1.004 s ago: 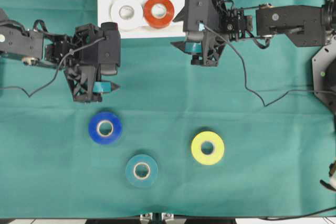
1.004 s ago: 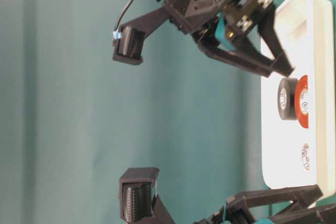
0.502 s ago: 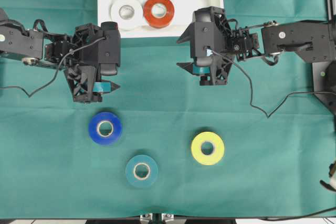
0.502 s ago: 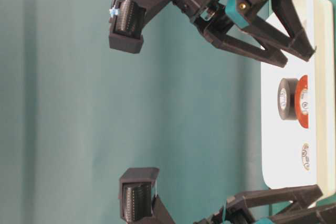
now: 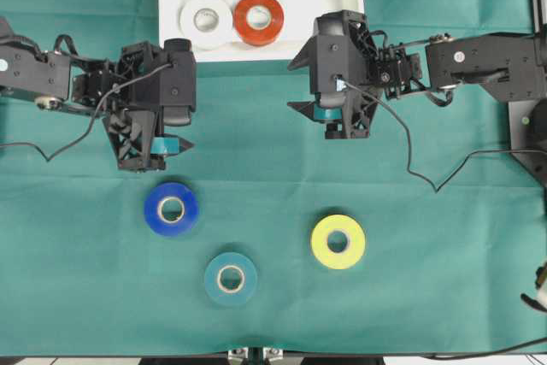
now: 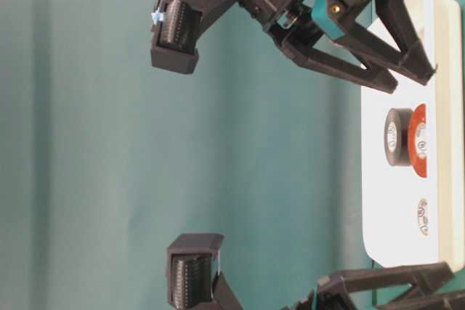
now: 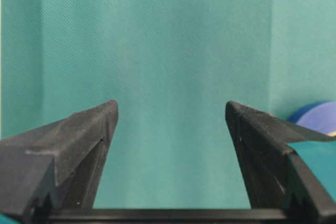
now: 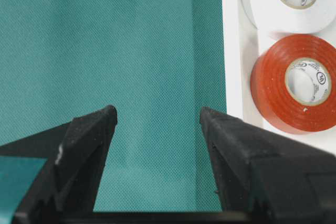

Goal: Put the tape alternately from left to right into the white case.
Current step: 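Move left gripper down to the blue tape and grasp it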

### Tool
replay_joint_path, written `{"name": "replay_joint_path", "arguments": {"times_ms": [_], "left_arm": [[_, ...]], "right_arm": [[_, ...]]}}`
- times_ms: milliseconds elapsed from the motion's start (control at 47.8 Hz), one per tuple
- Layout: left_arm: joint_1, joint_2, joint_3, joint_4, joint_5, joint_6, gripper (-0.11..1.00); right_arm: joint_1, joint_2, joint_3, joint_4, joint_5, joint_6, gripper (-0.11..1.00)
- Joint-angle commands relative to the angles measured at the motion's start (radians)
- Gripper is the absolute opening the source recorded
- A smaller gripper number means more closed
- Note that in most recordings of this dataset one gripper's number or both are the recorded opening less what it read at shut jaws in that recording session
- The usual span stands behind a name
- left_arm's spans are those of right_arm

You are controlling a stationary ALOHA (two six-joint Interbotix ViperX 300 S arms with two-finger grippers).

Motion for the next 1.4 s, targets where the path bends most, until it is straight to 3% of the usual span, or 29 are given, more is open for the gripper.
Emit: {"name": "replay_joint_path", "arguments": {"times_ms": [0, 795, 1381], "left_arm": [[-0.017, -0.014, -0.011, -0.003, 0.002, -0.020, 0.91], [-0.186, 0.009, 0.025, -0.002, 0.037, -0.314, 0.91], [-0.212, 0.110, 0.009, -0.002, -0.026, -0.328, 0.91]], "right_arm": [[0.002, -0.023, -0.008, 0.000, -0.009, 0.002, 0.71], [0.002, -0.003, -0.020, 0.000, -0.021, 0.002, 0.71], [0.002, -0.003, -0.020, 0.000, -0.032, 0.002, 0.71]]}}
